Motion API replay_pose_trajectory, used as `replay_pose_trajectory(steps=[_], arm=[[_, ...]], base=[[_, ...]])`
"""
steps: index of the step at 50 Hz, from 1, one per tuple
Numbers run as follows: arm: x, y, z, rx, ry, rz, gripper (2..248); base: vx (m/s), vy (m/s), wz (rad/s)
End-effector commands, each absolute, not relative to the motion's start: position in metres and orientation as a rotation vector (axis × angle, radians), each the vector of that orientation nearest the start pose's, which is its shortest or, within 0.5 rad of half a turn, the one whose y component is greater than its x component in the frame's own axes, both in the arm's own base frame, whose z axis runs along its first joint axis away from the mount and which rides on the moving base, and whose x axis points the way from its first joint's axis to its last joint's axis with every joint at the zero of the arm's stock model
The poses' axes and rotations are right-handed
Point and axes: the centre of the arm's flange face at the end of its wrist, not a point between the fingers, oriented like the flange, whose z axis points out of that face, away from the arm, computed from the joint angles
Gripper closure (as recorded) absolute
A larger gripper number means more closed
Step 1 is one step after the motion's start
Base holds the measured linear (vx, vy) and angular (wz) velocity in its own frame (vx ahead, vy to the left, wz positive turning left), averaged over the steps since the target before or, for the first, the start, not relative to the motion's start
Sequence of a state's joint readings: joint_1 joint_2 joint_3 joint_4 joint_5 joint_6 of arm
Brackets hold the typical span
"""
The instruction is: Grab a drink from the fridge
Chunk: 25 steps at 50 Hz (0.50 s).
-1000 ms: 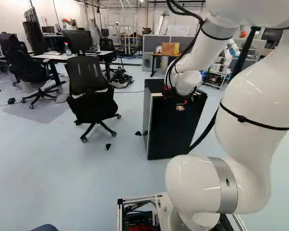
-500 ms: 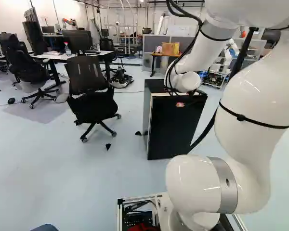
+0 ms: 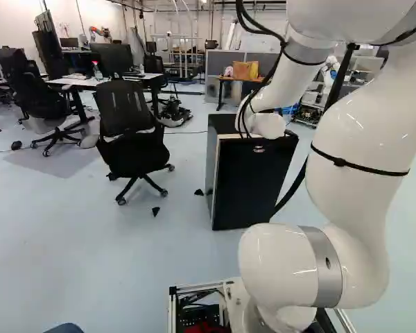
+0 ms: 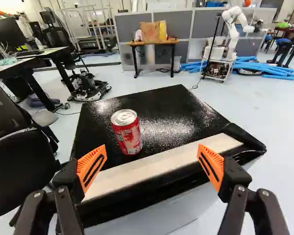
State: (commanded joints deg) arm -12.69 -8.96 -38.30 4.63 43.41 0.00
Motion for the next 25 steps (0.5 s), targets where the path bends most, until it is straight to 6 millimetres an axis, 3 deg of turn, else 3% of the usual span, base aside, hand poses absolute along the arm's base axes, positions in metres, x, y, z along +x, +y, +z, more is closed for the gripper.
replay_pose_trajectory(steps=[25], arm=[[0.483, -0.105, 0.407, -2.574, 0.209, -2.002, 3]], base=[[0.000, 0.000, 0.000]])
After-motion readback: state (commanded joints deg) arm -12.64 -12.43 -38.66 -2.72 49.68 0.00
